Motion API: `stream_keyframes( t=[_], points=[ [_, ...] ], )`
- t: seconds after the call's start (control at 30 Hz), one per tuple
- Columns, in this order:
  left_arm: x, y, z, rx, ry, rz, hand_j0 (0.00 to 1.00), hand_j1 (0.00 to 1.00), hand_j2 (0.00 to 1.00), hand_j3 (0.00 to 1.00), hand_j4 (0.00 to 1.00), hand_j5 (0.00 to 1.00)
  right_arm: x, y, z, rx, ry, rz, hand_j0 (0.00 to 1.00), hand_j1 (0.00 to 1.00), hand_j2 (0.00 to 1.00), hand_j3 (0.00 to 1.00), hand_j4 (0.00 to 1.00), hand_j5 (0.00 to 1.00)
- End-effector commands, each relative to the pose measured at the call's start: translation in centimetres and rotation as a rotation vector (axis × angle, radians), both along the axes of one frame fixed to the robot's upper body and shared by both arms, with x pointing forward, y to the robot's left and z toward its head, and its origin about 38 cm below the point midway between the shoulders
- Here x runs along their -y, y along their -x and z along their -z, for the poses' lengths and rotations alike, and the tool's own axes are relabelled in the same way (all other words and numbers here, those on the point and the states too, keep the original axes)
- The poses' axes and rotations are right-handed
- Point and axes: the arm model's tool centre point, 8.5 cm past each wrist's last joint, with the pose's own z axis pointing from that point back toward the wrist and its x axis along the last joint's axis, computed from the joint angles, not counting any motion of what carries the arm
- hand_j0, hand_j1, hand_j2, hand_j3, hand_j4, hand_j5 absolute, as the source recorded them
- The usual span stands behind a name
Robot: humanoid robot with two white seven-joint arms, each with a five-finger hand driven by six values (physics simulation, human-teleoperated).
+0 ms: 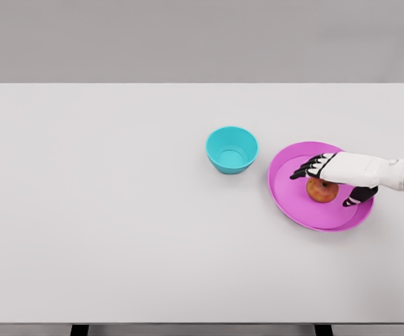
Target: Put the apple from the pink plate into the blue bowl with your right arm
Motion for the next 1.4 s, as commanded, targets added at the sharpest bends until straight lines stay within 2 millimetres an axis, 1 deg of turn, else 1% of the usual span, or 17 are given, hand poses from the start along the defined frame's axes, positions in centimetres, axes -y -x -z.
stream_keyframes(
  t=[0.0,0.07,0.1,0.13,0.27,0.3,0.47,0.83,0.93,1.17,1.27,1.37],
  points=[
    [0.0,0.0,0.0,0.0,0.0,0.001,1.0,1.0,1.0,1.0,1.0,1.0,0.0,0.0,0.2,-0.008,-0.003,0.003,0.94,0.94,0.94,0.94,0.94,0.94],
    [0.0,0.0,0.0,0.0,0.0,0.0,1.0,1.0,1.0,1.0,1.0,1.0,0.0,0.1,0.2,-0.007,-0.003,0.001,0.75,0.75,0.75,0.75,0.75,0.75],
    [0.0,0.0,0.0,0.0,0.0,0.0,1.0,1.0,1.0,1.0,1.0,1.0,0.0,0.1,0.2,-0.007,-0.003,0.001,0.69,0.69,0.69,0.69,0.69,0.69],
    [0.0,0.0,0.0,0.0,0.0,0.0,1.0,1.0,1.0,1.0,1.0,1.0,0.0,0.1,0.2,-0.007,-0.003,0.001,0.61,0.61,0.61,0.61,0.61,0.61],
    [0.0,0.0,0.0,0.0,0.0,-0.002,1.0,1.0,1.0,1.0,1.0,1.0,-0.1,0.1,0.1,-0.006,-0.003,0.0,0.45,0.45,0.45,0.45,0.45,0.45],
    [0.0,0.0,0.0,0.0,0.0,0.001,1.0,1.0,1.0,1.0,1.0,1.0,-0.1,0.1,0.1,-0.006,-0.003,0.0,0.43,0.43,0.43,0.43,0.43,0.43],
    [0.0,0.0,0.0,0.0,0.0,0.0,1.0,1.0,1.0,1.0,1.0,1.0,0.0,-0.1,-0.3,0.004,-0.004,0.003,0.4,0.4,0.4,0.4,0.4,0.4],
    [0.0,0.0,0.0,0.0,0.0,0.0,1.0,1.0,1.0,1.0,1.0,1.0,0.1,-1.5,-2.4,0.057,-0.007,0.01,0.41,0.41,0.41,0.41,0.41,0.41],
    [0.0,0.0,0.0,0.0,0.0,0.0,1.0,1.0,1.0,1.0,1.0,1.0,-0.3,-2.6,-2.9,0.072,-0.028,0.021,0.41,0.41,0.41,0.41,0.41,0.41],
    [0.0,0.0,0.0,0.0,0.0,0.001,1.0,1.0,1.0,1.0,1.0,1.0,-0.9,-4.2,-4.1,0.105,-0.057,0.031,0.41,0.41,0.41,0.41,0.41,0.41],
    [0.0,0.0,0.0,0.0,0.0,0.001,1.0,1.0,1.0,1.0,1.0,1.0,-1.9,-4.8,-4.8,0.124,-0.074,0.016,0.41,0.41,0.41,0.41,0.41,0.41],
    [0.0,0.0,0.0,0.0,0.0,0.0,1.0,1.0,1.0,1.0,1.0,1.0,-2.9,-5.1,-5.1,0.133,-0.084,0.001,0.41,0.41,0.41,0.41,0.41,0.41]
  ],
)
